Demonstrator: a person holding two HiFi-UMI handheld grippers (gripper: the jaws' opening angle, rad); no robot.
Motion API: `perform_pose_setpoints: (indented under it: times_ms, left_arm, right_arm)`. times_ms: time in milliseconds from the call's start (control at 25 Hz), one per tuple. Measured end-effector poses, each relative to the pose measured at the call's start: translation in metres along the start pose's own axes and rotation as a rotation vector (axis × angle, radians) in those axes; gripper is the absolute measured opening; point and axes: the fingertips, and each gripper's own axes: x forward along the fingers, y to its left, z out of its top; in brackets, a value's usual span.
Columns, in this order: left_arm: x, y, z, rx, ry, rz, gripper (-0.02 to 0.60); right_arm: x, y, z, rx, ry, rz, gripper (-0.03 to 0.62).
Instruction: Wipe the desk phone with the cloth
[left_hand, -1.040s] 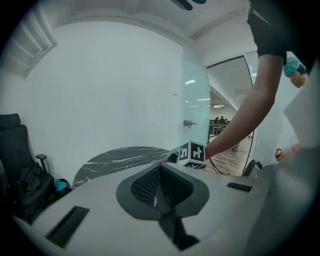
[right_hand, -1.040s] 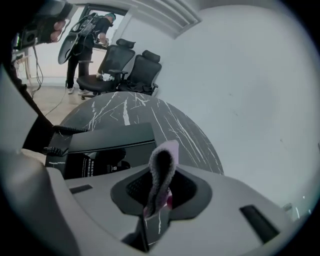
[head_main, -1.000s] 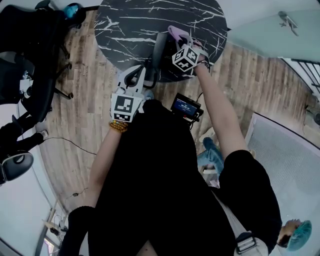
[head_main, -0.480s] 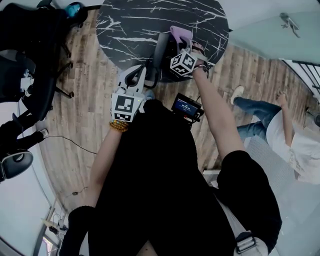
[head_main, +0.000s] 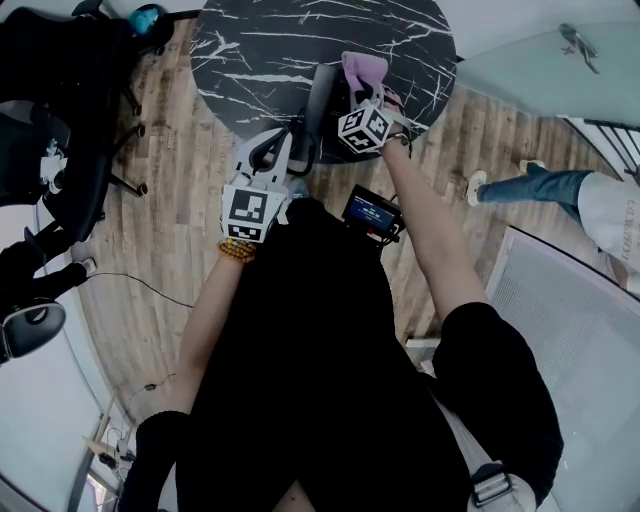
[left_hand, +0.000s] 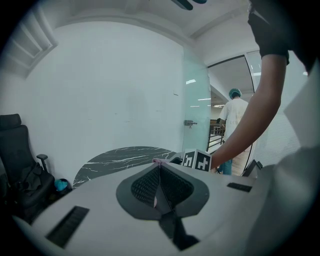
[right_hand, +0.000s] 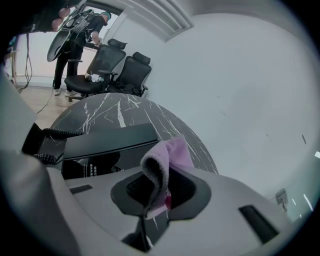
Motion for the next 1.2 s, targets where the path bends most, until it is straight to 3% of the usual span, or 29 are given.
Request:
perform_pose_setpoints:
  times_ms: [1200]
  left_arm:
    - [0.01, -0.014, -0.004, 0.004, 0.01, -0.034, 0.018]
  right_arm:
    - [-0.016, 0.046, -0.01, 0.072, -0.03, 0.112, 0.069]
